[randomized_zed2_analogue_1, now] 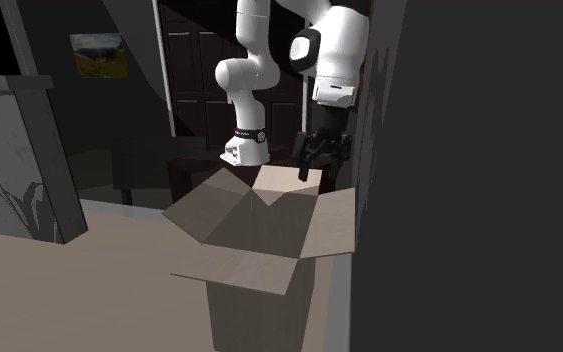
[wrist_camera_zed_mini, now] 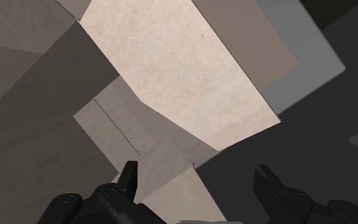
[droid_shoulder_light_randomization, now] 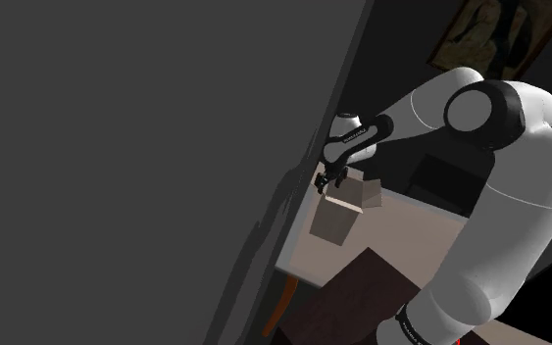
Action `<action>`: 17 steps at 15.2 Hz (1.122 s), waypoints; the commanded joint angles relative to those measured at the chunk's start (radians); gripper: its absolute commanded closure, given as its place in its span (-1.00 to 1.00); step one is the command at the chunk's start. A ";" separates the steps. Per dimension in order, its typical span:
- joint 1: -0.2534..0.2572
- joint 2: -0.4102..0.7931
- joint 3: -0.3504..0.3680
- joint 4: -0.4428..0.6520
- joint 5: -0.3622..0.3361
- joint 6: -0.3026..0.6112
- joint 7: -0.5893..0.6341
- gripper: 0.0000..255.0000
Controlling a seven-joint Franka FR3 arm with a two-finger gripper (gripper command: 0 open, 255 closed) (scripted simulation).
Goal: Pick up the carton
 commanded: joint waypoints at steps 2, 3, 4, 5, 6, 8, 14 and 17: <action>-0.014 0.064 -0.003 0.027 0.011 0.043 -0.008 -1.00; -0.015 0.075 -0.003 0.026 0.012 0.054 -0.007 -1.00; -0.016 0.086 -0.002 0.025 0.013 0.066 -0.006 -1.00; -0.017 0.097 -0.001 0.024 0.014 0.078 -0.005 -1.00; -0.018 0.108 -0.001 0.024 0.015 0.089 -0.004 -1.00; -0.020 0.131 0.001 0.024 0.017 0.112 -0.002 -1.00; -0.022 0.138 0.001 0.024 0.018 0.119 -0.004 1.00; -0.022 0.138 0.001 0.024 0.018 0.119 -0.004 1.00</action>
